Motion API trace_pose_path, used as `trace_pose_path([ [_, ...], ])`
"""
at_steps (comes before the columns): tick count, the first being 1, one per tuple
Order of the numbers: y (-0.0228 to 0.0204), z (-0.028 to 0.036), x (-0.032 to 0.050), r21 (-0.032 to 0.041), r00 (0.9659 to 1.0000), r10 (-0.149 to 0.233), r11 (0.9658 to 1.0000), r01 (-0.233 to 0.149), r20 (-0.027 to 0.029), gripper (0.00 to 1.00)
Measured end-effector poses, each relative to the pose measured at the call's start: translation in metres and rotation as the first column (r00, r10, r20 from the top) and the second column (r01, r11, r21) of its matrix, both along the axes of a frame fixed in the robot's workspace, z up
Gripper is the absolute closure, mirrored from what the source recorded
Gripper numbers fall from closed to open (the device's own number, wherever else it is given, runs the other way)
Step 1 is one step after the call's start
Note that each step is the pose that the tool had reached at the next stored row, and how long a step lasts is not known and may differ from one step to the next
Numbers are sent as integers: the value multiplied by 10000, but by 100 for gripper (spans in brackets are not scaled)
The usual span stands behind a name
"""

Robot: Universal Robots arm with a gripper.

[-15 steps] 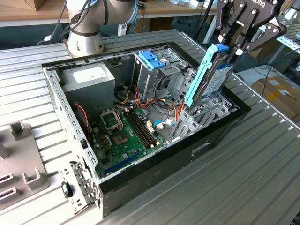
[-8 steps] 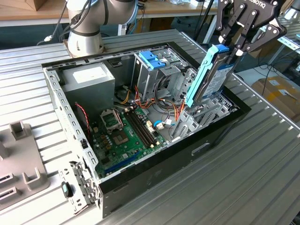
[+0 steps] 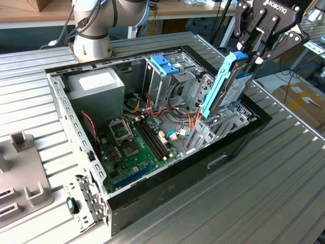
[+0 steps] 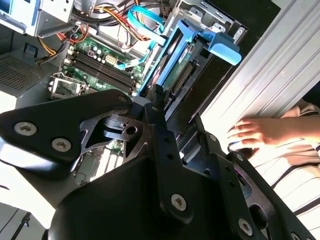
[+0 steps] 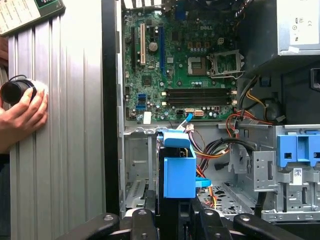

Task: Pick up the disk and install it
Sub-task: 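Pick up the disk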

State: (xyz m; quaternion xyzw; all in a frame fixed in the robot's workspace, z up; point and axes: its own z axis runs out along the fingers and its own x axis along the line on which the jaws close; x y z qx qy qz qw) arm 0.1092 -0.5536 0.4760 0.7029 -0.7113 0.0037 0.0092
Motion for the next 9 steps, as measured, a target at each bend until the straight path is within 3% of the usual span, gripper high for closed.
trace_pose_path([
  [9, 0, -18, 32, -12, 10000, 0, 10000, 0, 0, 65],
])
